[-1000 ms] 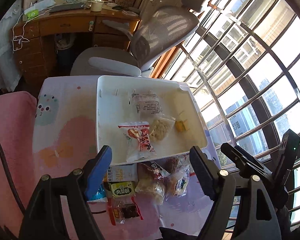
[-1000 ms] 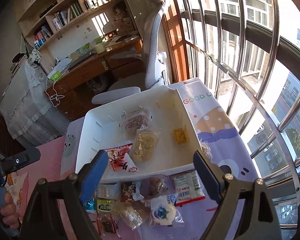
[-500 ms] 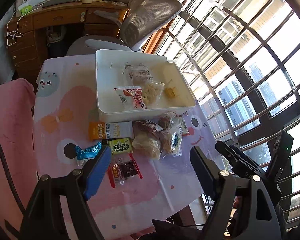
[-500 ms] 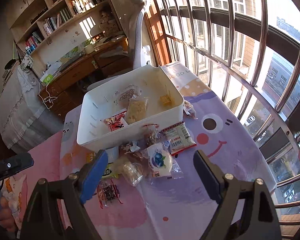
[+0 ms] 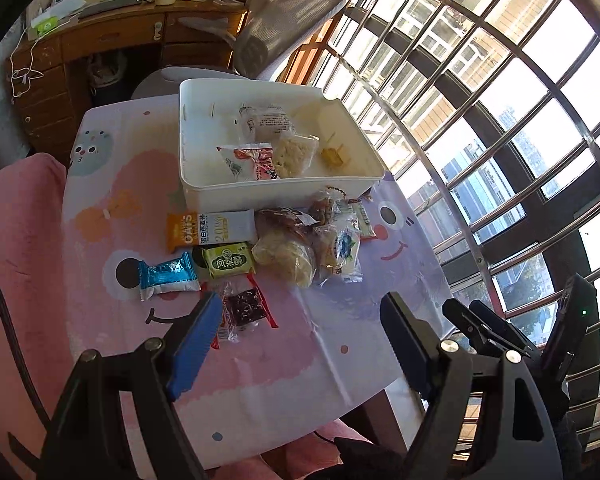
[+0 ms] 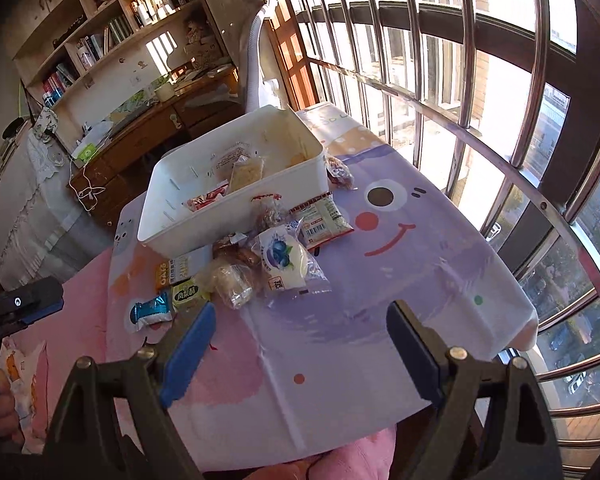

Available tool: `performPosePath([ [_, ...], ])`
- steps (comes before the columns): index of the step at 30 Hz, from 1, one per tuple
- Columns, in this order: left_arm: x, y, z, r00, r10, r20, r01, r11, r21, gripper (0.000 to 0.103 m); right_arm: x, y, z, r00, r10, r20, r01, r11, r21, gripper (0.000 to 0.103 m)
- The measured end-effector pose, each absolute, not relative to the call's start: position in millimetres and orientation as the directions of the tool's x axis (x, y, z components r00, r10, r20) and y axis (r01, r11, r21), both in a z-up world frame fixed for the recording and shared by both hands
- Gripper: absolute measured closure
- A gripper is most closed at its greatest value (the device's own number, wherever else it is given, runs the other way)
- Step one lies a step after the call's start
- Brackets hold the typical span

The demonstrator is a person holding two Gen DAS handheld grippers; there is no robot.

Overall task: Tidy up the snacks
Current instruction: 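Withdraw both grippers from the basket toward the remaining snacks, then close the left gripper on the blueberry-printed bag while the right gripper grasps the white LIPO packet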

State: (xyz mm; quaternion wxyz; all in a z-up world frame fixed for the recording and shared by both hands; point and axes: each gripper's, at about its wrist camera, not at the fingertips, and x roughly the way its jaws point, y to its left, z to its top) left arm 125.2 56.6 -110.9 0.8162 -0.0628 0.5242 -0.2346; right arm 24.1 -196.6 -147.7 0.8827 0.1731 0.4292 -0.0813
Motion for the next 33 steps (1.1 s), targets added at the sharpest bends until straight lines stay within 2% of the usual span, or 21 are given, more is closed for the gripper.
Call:
performPosePath([
  [9,131.4,15.5,-134.1,0.346,-0.338,-0.875,0.224,0.936,-0.273,0.023,37.3,-244.9,-153.2,0.616,0.059,-0.786,0.198,0.954,0.227,0.015],
  [21,142.9,-32.7,-167.7,0.310,-0.193,-0.931,0.052,0.981,-0.187,0.023,81.3,-289.6,-163.9,0.601,0.162,-0.783,-0.048,0.985,0.167,0.015],
  [27,149.2,-54.8,-186.3,0.286,-0.098,-0.953,-0.004,0.995,-0.103,0.023,105.1,-304.0,-176.3,0.594,0.205,-0.778,-0.148,0.978,0.144,0.015],
  [33,158.7,-74.4,-204.6,0.254,-0.090,-0.963,-0.017,0.995,-0.098,0.022,121.9,-308.8,-195.8,0.584,0.239,-0.776,-0.225,0.966,0.128,0.015],
])
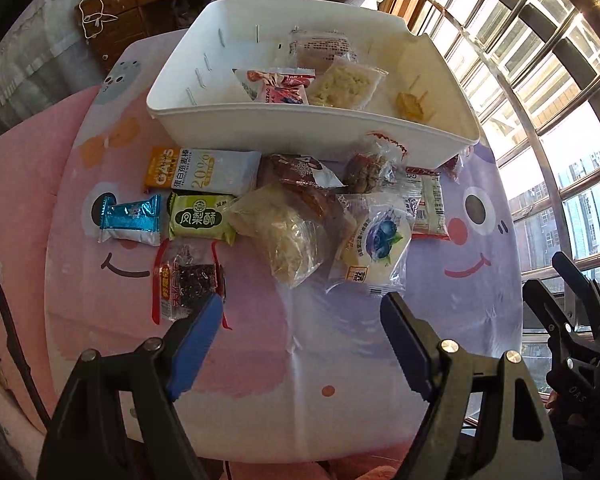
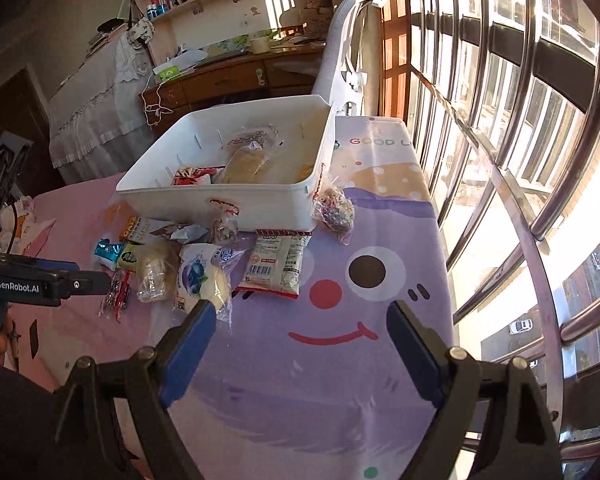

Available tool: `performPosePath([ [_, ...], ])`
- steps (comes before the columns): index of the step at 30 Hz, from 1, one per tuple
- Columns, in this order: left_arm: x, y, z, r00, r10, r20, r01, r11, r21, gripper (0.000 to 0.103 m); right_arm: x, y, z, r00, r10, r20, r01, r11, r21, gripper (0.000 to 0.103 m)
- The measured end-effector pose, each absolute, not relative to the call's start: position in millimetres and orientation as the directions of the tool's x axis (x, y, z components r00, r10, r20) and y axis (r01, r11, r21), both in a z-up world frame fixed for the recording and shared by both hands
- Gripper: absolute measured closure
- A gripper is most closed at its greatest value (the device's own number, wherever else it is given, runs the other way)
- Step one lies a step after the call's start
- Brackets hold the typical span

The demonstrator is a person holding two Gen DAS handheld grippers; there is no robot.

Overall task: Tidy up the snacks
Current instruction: 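Close the left gripper on the blueberry-printed bag while the right gripper grasps the white LIPO packet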

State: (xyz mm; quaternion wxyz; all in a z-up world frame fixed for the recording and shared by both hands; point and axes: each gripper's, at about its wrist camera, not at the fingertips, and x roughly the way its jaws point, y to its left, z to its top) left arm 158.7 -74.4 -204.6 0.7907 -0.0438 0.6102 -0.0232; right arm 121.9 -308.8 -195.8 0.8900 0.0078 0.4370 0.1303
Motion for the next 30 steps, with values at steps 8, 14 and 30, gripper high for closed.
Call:
performPosePath([
  [8,176.8,-100.3,-230.1,0.212,-0.092,-0.973,0.006,0.996,-0.093,0.013,142.5,-298.6,-219.8,0.589,0.275,-0.760,-0.302,0.947,0.109,0.015],
  [14,193.8,-122.2,-242.6,0.205,-0.094,-0.974,0.059,0.995,-0.084,0.008,160.0,-289.0,-241.9,0.575,0.286,-0.766,-0.335,0.937,0.099,0.015],
  [30,236.1,-151.2,-274.9,0.139,-0.094,-0.986,0.053,0.995,-0.088,0.009,198.9,-276.0,-279.7,0.530,0.352,-0.772,-0.423,0.898,0.119,0.015],
])
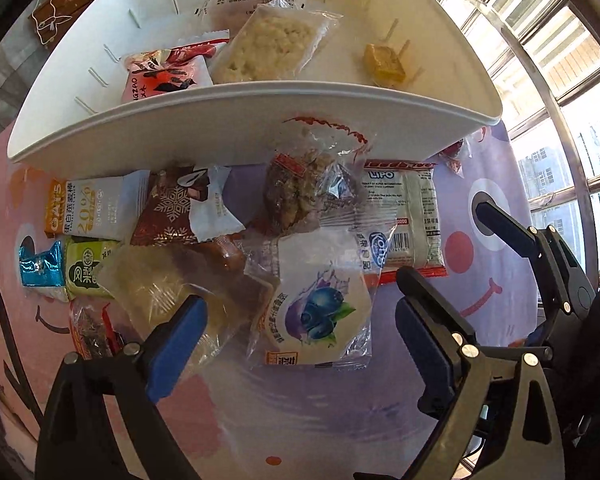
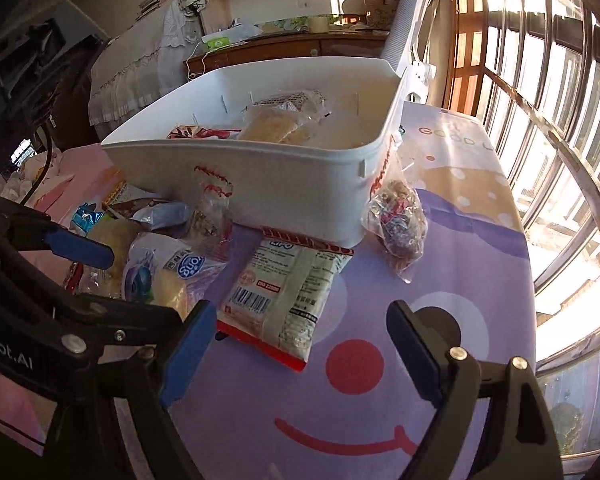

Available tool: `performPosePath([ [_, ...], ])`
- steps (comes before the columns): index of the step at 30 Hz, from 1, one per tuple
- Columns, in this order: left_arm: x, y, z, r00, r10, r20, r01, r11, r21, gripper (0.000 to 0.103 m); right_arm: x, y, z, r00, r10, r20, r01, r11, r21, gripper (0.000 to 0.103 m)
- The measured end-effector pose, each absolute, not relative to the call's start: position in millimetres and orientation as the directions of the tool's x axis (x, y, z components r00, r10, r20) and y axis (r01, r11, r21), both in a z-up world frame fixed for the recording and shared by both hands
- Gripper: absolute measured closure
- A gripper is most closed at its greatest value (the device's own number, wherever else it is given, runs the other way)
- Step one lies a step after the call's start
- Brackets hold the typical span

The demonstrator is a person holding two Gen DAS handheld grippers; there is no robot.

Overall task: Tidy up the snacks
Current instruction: 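Close the left gripper on the blueberry-printed bag while the right gripper grasps the white LIPO packet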

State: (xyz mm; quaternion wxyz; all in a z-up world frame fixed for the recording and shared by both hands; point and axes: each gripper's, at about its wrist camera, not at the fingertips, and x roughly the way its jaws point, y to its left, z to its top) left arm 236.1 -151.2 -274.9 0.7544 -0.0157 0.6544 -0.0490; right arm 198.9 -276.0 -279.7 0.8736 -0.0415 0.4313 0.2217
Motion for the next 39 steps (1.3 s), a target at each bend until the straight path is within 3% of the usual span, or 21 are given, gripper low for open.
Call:
performPosePath([
  [9,250.5,-146.3,-286.0,0.129,-0.077,-0.989,0.028,0.997,-0.074,0.019,211.0,-267.5,-291.9,0.488,0.383,-0.784,-0.451,0.880,0.149,0.015],
  [13,257.6,-147.9,-292.6,0.120,-0.066,-0.991,0.020,0.998,-0.064,0.029,215.6,-262.3,-295.6,0.476,0.388,-0.789,-0.461,0.874,0.152,0.015],
  [17,253.9,-140.2,-299.4,0.123,-0.082,-0.989,-0.005,0.997,-0.083,0.047,219.5,-256.3,-295.4,0.483,0.390,-0.784,-0.471,0.870,0.143,0.016],
  [27,244.2,-124.4,-299.7,0.116,-0.113,-0.987,-0.039,0.992,-0.118,0.053,219.9,-246.5,-297.0,0.509,0.323,-0.798,-0.492,0.870,0.038,0.034],
  [29,241.8,-122.1,-299.2,0.115,-0.109,-0.987,-0.047,0.992,-0.115,0.054,219.3,-245.8,-296.2,0.507,0.319,-0.801,-0.495,0.869,0.033,0.042],
  [39,228.2,-112.8,-274.9,0.141,-0.095,-0.985,-0.051,0.993,-0.103,0.054,220.4,-247.0,-291.8,0.467,0.304,-0.831,-0.468,0.882,0.060,0.052],
])
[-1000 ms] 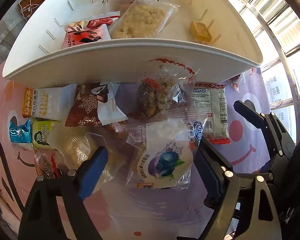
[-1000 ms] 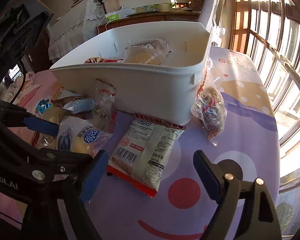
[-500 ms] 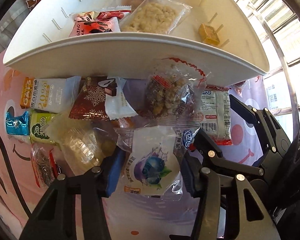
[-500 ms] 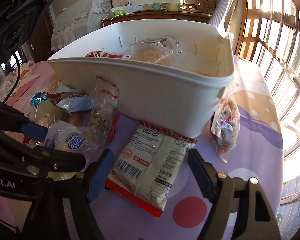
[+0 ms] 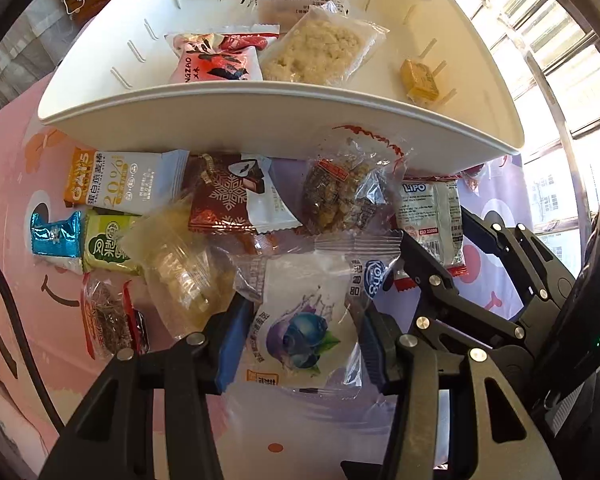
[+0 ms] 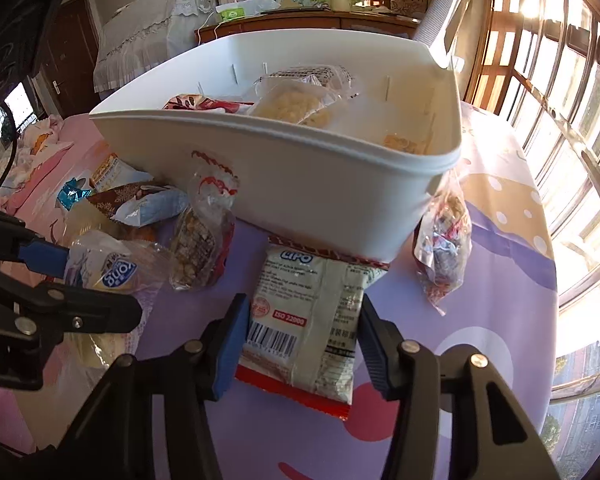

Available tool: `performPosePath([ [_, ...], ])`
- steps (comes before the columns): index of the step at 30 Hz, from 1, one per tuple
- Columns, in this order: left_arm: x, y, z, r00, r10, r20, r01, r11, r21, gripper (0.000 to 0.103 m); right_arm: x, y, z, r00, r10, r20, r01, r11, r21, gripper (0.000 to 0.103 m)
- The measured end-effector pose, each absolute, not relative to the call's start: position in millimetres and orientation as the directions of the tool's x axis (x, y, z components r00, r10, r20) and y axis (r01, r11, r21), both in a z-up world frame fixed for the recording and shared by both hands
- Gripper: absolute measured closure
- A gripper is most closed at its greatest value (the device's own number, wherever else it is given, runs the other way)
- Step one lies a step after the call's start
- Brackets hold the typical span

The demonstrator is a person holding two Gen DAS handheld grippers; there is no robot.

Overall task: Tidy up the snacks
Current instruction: 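Carry both held bags over the white basket and open both grippers to drop them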

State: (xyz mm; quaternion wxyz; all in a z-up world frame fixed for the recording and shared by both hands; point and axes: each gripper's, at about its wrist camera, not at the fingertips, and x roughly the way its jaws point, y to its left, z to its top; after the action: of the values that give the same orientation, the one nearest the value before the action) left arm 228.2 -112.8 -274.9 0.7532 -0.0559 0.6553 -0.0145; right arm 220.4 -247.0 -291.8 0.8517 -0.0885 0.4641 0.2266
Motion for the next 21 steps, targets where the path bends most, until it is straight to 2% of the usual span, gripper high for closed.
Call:
performPosePath([
  [11,212.6,-105.3,-217.8,0.211,-0.052,-0.976,-0.022,0.998,-0.058,0.054,196.9,-250.9,-279.6,0.431,0.278,-0.858,-0.464,0.884,0.054,0.053],
  [21,211.4,-76.8,-165.7,0.277,-0.031,-0.960,0.013,0.999,-0.029,0.054,174.8,-236.8,-229.7,0.471,0.322,-0.821,-0.499,0.865,0.053,0.053],
])
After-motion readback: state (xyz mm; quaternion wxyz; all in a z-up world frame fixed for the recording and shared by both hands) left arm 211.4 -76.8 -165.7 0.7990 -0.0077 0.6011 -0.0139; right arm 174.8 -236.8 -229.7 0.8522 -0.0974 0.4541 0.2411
